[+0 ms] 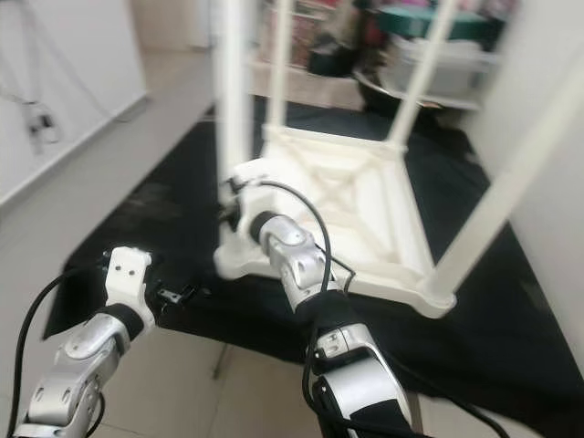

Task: Building children table

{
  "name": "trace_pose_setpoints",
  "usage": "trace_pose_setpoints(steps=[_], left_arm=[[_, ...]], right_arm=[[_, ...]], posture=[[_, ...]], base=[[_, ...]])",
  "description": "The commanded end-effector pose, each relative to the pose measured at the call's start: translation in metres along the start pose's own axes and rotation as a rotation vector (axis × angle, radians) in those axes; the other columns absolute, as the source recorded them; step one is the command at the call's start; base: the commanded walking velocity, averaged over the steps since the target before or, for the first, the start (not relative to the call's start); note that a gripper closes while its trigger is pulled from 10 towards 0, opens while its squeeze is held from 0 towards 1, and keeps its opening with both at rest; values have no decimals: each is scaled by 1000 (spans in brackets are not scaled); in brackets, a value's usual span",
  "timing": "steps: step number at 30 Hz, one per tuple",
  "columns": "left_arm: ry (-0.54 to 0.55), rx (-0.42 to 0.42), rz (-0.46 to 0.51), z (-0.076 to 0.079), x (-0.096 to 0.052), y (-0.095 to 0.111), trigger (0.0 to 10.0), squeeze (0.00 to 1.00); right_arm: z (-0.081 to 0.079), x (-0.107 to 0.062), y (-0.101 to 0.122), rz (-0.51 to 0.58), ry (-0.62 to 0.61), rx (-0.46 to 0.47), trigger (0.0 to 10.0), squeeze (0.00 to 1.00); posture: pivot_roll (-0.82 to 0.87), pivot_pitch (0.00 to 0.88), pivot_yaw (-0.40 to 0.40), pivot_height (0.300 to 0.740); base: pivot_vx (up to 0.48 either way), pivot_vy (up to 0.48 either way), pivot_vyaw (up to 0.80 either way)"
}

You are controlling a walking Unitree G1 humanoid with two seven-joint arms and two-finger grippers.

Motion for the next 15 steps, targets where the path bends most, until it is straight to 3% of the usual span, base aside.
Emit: trace_pose_setpoints(steps=[1, 3, 4, 6, 7, 8, 9, 10, 14, 15], left_arm=[[-15, -1, -11, 4, 4, -1, 10000, 0], [-16, -2, -8, 5, 5, 0, 10000, 0], [-19, -2, -10, 6, 3, 0, 10000, 0], [-19, -2, -10, 6, 3, 0, 10000, 0], [-21, -1, -16, 6, 1, -2, 10000, 0], [-21, 0, -21, 6, 0, -3, 10000, 0], [-19, 0, -21, 5, 0, -3, 10000, 0], [-17, 0, -20, 4, 0, -2, 10000, 0], [-16, 0, -18, 4, 0, -2, 10000, 0], [-12, -1, -15, 3, 0, -1, 10000, 0]], right_arm=[[55, -12, -51, -184, -293, 105, 0, 0], [60, -17, -55, -186, -350, 123, 0, 0], [44, -20, -54, -192, -329, 136, 314, 0], [44, -20, -54, -192, -329, 136, 314, 0], [22, -22, -47, -172, -264, 138, 10000, 0], [-9, -22, -38, -155, -115, 169, 10000, 0], [-30, -23, -25, -103, -1, 199, 10000, 1000], [-41, -25, -17, -66, 66, 216, 10000, 1000], [-44, -25, -12, -45, 94, 225, 10000, 1000], [-51, -22, 2, -6, 189, 205, 10000, 1000]], posture=[[90, 0, -91, 740], [90, 0, -91, 740], [87, 0, -86, 740], [87, 0, -86, 740], [87, 0, -85, 740], [91, 0, -89, 740], [94, 0, -95, 740], [94, 0, -95, 740], [94, 0, -95, 740], [100, 0, -99, 740]], base=[[0, 0, 0], [0, 0, 0], [0, 0, 0], [0, 0, 0], [0, 0, 0], [0, 0, 0], [0, 0, 0], [0, 0, 0], [0, 0, 0], [0, 0, 0]])
Point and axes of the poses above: a point about 5 cm out from each wrist's last joint towards the gripper, its own x axis pointing out of the wrist towards the gripper, its own y axis along the axis of the wrist's last joint, z = x × y, the point moved 4 cm from there along x, pointing out of the wrist towards the gripper
